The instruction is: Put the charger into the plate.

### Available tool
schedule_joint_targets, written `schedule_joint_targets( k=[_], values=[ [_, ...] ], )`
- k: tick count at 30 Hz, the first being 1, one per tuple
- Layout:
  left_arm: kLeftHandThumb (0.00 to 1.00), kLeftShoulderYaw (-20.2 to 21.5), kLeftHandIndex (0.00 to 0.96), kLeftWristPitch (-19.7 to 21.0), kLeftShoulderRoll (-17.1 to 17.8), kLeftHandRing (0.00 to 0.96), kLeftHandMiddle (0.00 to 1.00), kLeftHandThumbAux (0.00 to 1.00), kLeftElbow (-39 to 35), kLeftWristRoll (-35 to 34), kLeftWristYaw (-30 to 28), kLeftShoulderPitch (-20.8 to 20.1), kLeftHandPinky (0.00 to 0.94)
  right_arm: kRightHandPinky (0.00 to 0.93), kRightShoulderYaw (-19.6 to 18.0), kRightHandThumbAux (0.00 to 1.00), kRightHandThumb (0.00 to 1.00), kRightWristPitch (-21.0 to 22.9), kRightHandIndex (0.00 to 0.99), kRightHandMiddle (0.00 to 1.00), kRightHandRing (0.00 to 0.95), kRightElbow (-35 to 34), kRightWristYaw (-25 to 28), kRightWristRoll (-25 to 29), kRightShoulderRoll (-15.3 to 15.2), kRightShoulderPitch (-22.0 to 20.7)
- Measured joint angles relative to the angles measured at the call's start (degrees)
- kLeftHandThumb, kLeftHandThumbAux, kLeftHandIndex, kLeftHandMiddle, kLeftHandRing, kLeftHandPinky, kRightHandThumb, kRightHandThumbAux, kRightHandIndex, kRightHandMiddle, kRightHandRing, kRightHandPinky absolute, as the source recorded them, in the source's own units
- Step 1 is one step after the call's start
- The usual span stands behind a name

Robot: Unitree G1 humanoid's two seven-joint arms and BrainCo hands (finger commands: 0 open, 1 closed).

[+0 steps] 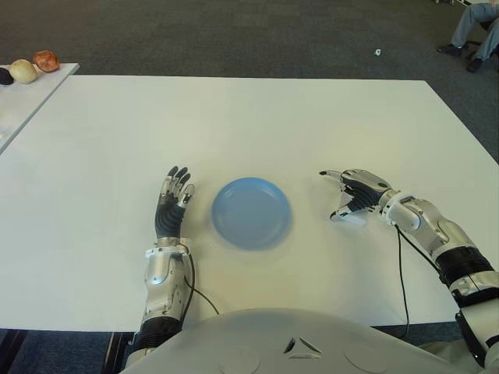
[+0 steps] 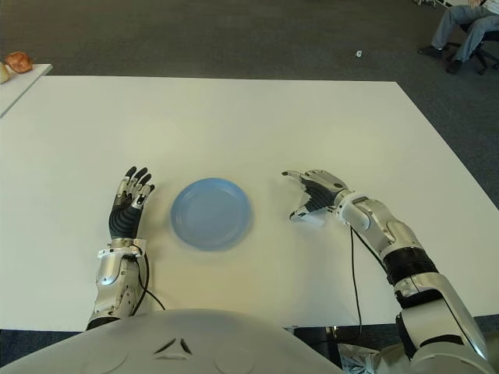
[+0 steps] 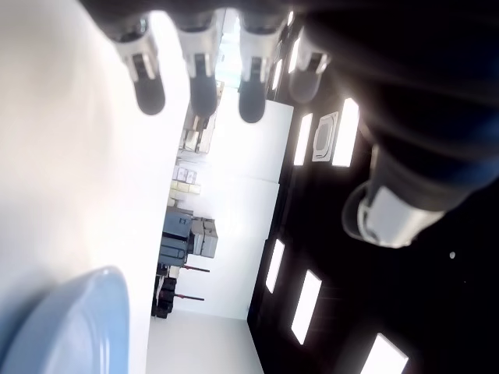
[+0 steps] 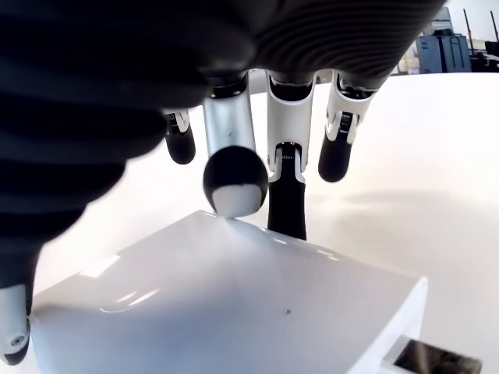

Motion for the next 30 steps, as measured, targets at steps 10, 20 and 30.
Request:
schedule_joint_targets(
  k=[10, 20, 30],
  values=[
    [0.0, -0.03, 0.081, 0.01, 0.14, 0.118, 0.138, 0.59, 0.0, 0.42, -0.08, 0.0, 0.142, 0.101, -1.58, 0.589, 0.0, -0.06, 0.0, 0.118, 0.156, 0.3, -3.61, 0.11, 1.1, 0.41],
    [0.0, 0.02, 0.082, 0.37, 0.63, 0.118, 0.136, 0.588, 0.16, 0.17, -1.8, -0.27, 0.138, 0.002, -8.14, 0.48, 0.017, -0.96, 0.0, 0.005, 0.005, -2.33, -10.12, 3.65, 1.88, 0.93],
    [0.0, 0.13, 0.083, 0.4, 1.51, 0.113, 0.132, 0.587, 1.5, -0.46, -3.64, -1.51, 0.136, 0.0, -12.4, 0.27, 0.099, 1.11, 0.0, 0.0, 0.0, -9.91, -11.85, 6.27, 5.08, 5.44]
  ],
)
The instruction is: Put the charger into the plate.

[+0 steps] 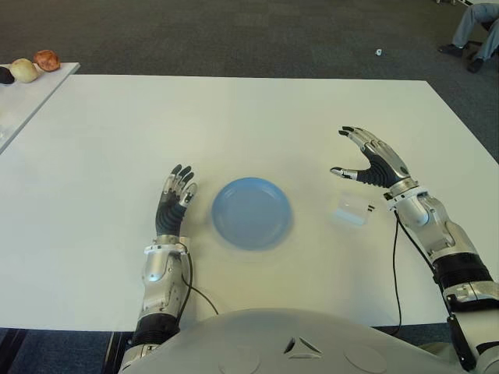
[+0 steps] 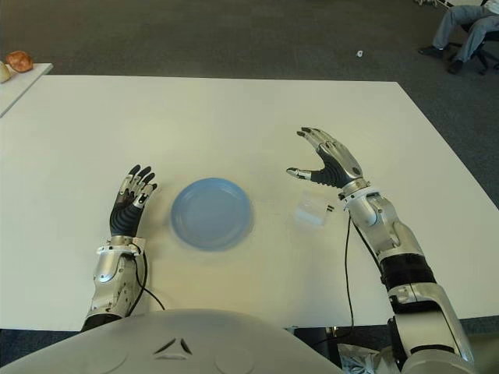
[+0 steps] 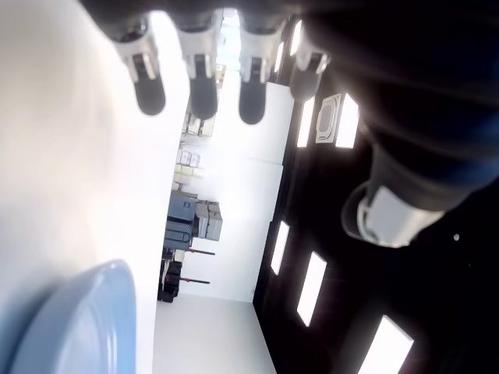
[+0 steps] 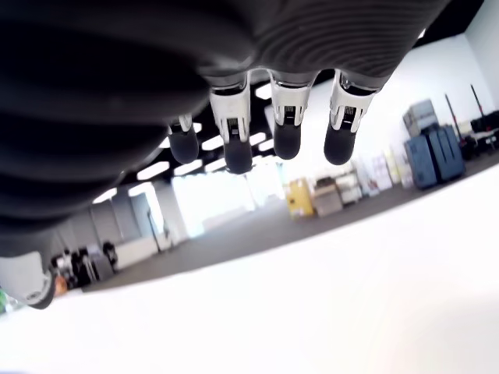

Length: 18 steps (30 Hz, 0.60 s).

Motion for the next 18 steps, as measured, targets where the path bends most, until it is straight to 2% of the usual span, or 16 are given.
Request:
schedule_joint_targets(
  k=[9, 18],
  values=[
    [0.0, 0.06, 0.08, 0.01, 0.66, 0.107, 0.124, 0.592, 0.53, -0.79, -1.48, -0.4, 0.135, 0.0, -1.85, 0.163, 0.144, 2.91, 0.0, 0.0, 0.0, -6.18, 3.65, 1.59, 0.59, 4.11],
    [0.0, 0.04, 0.078, 0.01, 1.05, 0.106, 0.122, 0.588, 0.73, -0.79, -1.93, -0.6, 0.137, 0.0, -3.72, 0.129, 0.186, 3.89, 0.0, 0.0, 0.0, -11.29, 7.05, 2.7, 0.58, 6.65]
  ],
)
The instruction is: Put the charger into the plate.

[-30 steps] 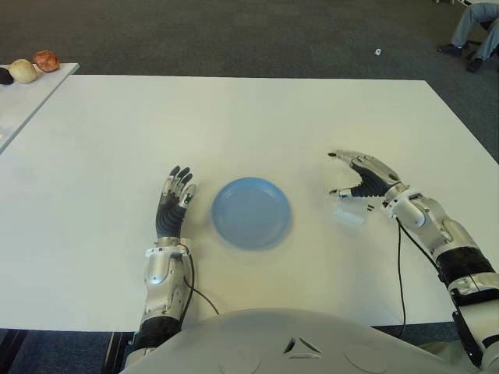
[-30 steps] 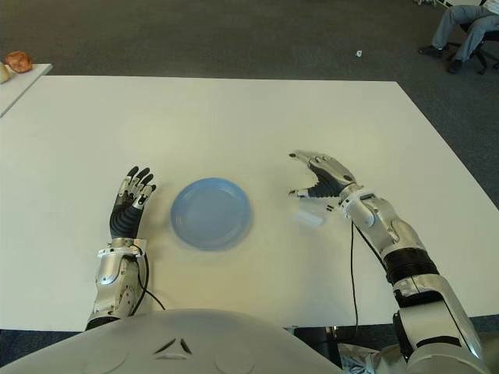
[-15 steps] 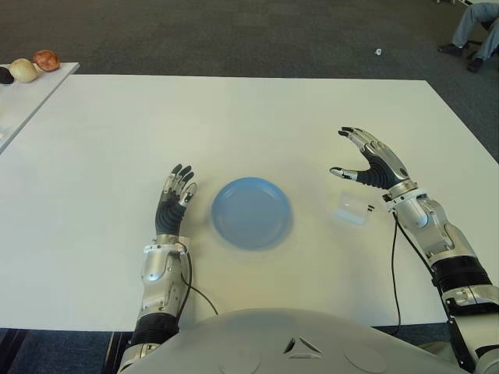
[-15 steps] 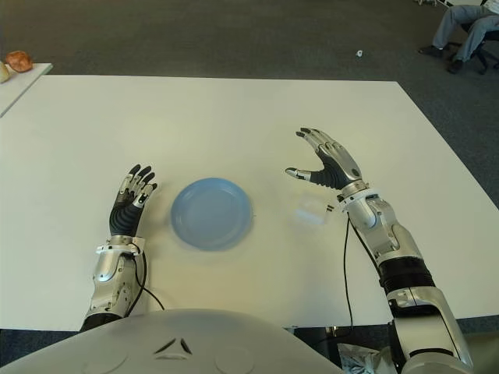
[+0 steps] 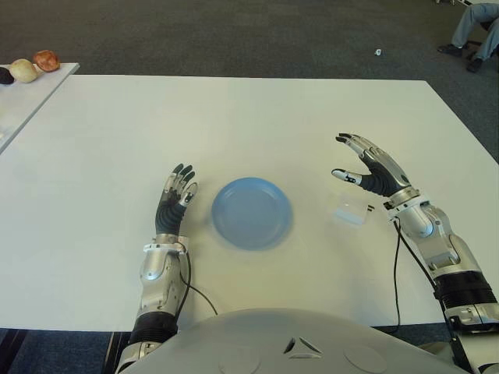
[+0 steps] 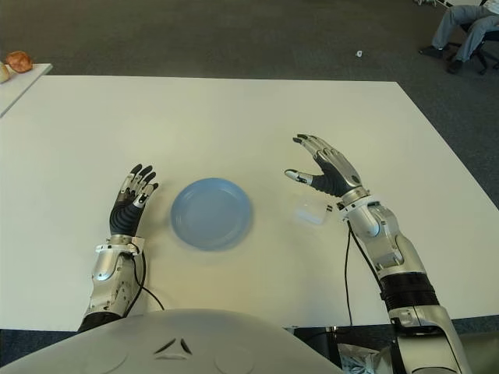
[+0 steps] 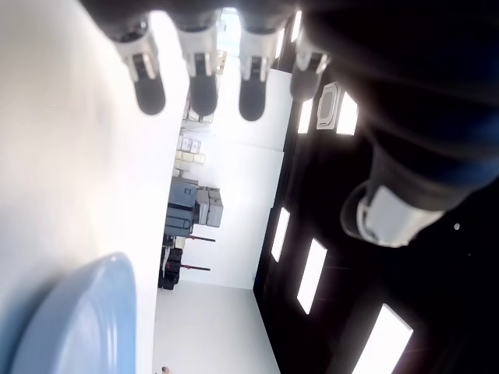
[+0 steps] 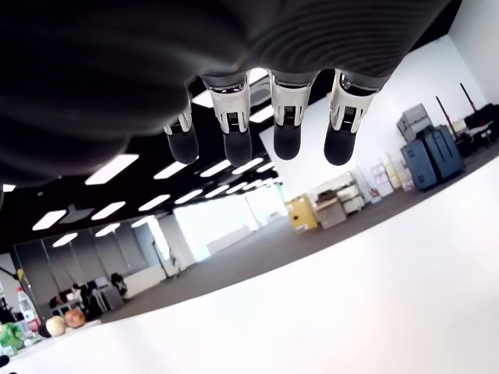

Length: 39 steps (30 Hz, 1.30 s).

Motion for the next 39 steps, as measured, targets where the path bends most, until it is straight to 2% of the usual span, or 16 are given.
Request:
schedule_joint_targets(
  k=[14, 23, 30, 34, 39],
  values=[
    [0.0, 0.03, 0.072, 0.0, 0.62, 0.103, 0.116, 0.582, 0.74, -0.03, -0.47, -0.59, 0.133, 0.0, -2.61, 0.129, 0.168, 0.71, 0.0, 0.0, 0.0, -5.36, 2.68, 0.29, -0.24, 4.7],
    [0.0, 0.19, 0.076, 0.0, 0.99, 0.108, 0.12, 0.578, 1.54, -0.27, -0.92, -1.29, 0.141, 0.0, -3.83, 0.134, 0.156, 0.88, 0.0, 0.0, 0.0, -9.58, 5.92, -0.32, -2.5, 10.49],
    [0.0, 0.36, 0.077, 0.0, 1.12, 0.109, 0.122, 0.574, 1.95, -0.49, -0.93, -1.6, 0.137, 0.0, -4.76, 0.138, 0.174, 3.51, 0.0, 0.0, 0.0, -11.82, 9.53, -1.24, -3.99, 13.31],
    [0.0, 0.4, 0.075, 0.0, 1.22, 0.11, 0.124, 0.571, 2.03, -0.51, -0.93, -1.69, 0.132, 0.0, -4.34, 0.141, 0.202, 4.02, 0.0, 0.0, 0.0, -10.83, 9.6, -3.17, -4.11, 13.93],
    [0.0, 0.5, 0.074, 0.0, 1.35, 0.112, 0.125, 0.567, 2.17, -0.53, -0.94, -1.81, 0.137, 0.0, -2.19, 0.139, 0.235, 3.21, 0.0, 0.0, 0.0, -4.9, 7.53, -6.11, -4.06, 13.86]
  ],
)
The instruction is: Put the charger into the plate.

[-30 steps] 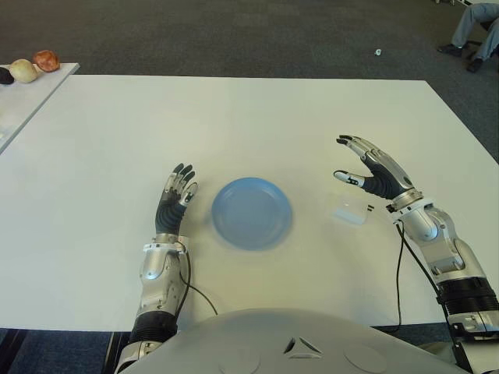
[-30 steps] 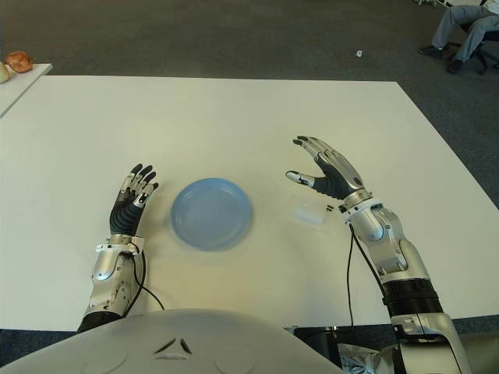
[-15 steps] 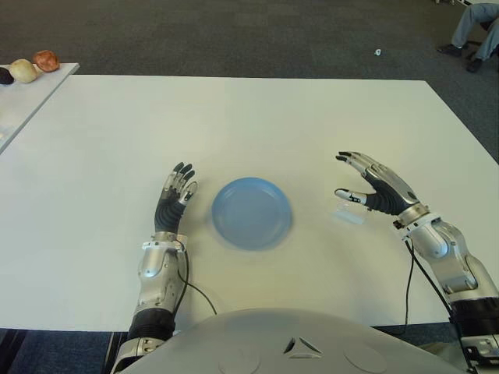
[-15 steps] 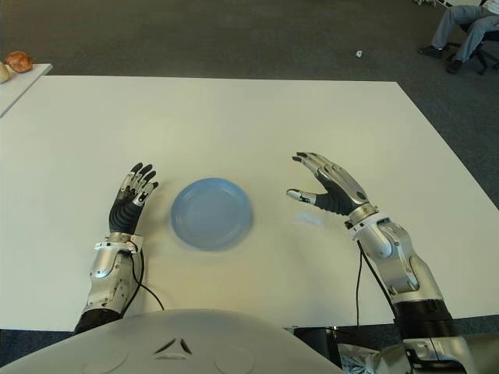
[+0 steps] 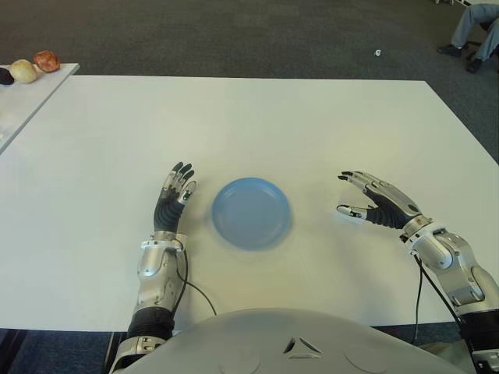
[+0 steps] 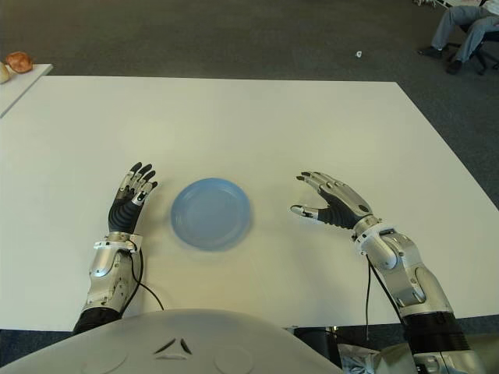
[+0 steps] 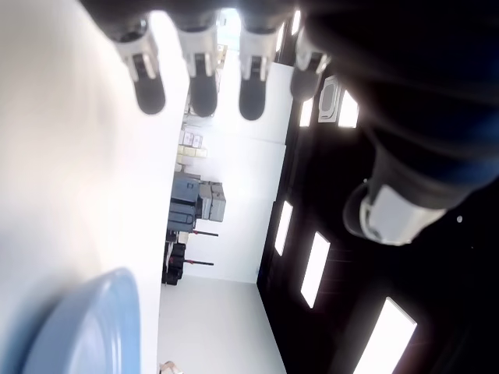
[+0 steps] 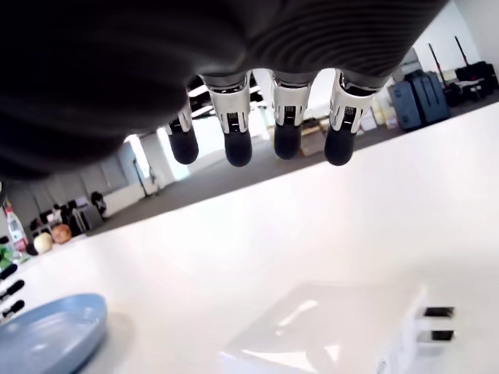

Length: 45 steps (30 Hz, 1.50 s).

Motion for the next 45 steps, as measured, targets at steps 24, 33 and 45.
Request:
schedule_joint_targets(
  k=[24, 33, 45],
  values=[
    [0.0, 0.1, 0.077, 0.01, 0.57, 0.115, 0.126, 0.564, 0.15, -0.09, -0.85, 0.0, 0.147, 0.0, 6.1, 0.176, 0.238, -7.47, 0.0, 0.0, 0.0, 18.83, -16.08, -5.77, 0.87, -6.03],
    [0.0, 0.59, 0.077, 0.12, 0.69, 0.115, 0.126, 0.563, 0.18, -0.15, -1.09, 0.01, 0.147, 0.0, 7.35, 0.194, 0.232, -8.51, 0.0, 0.0, 0.0, 21.47, -18.01, -5.42, 1.51, -7.31],
    [0.0, 1.02, 0.079, 0.12, 0.91, 0.114, 0.126, 0.566, 0.25, -0.18, -2.03, 0.01, 0.143, 0.0, 8.29, 0.217, 0.24, -8.62, 0.0, 0.0, 0.0, 23.4, -18.78, -5.14, 2.28, -9.17]
  ],
)
